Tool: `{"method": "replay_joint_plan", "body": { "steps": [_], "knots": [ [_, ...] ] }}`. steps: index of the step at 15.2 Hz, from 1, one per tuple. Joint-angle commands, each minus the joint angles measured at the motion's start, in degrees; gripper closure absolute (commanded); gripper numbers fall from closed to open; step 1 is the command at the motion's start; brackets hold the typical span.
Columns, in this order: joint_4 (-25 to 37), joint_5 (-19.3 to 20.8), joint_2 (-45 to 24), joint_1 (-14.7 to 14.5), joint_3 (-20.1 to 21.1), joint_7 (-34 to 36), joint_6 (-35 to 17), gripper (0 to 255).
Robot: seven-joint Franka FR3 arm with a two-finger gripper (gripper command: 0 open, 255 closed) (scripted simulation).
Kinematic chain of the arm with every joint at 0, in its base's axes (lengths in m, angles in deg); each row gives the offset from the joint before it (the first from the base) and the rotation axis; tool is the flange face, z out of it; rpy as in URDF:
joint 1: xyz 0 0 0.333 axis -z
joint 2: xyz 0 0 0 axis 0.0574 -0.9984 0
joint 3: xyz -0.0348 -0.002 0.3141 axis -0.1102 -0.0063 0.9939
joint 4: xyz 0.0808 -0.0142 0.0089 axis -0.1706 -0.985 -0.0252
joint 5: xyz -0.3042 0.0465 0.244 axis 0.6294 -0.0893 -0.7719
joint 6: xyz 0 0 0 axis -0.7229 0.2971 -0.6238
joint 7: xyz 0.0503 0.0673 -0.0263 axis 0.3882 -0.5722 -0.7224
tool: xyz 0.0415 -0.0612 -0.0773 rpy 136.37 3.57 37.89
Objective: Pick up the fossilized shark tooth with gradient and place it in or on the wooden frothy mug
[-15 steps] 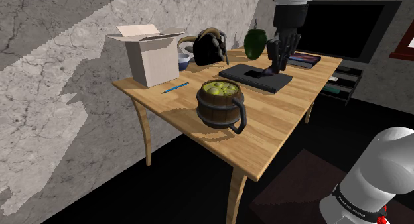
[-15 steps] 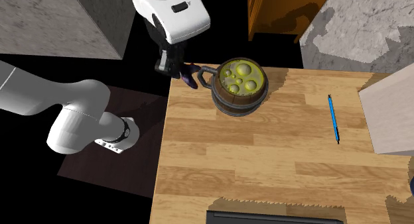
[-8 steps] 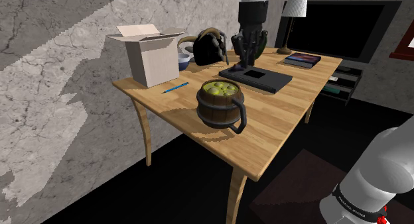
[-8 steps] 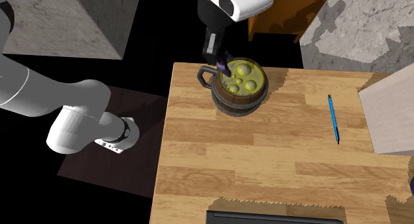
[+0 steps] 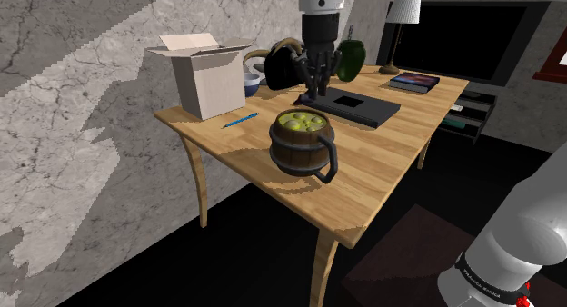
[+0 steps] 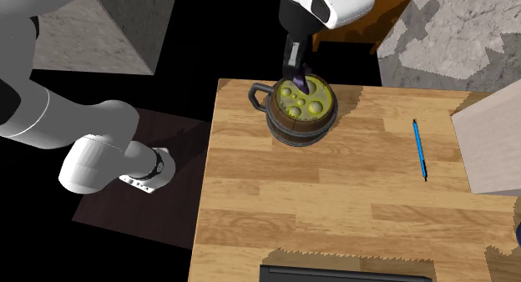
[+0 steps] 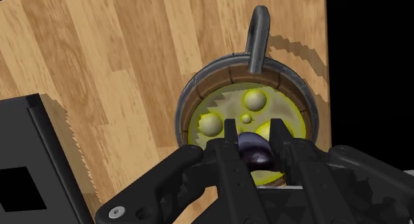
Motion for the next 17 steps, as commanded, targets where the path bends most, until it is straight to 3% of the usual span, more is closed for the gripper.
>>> {"method": "replay_joint_plan", "body": {
  "steps": [1, 10, 17],
  "knots": [
    [-2.08, -0.22, 0.54, 0.02, -0.11, -0.16, -1.64, 255],
    [-11.37, -1.16, 2.8, -0.06, -0.43, -0.68, -8.89, 255],
    [-11.37, -1.16, 2.8, -0.04, -0.42, -0.69, -8.89, 255]
  ]
}}
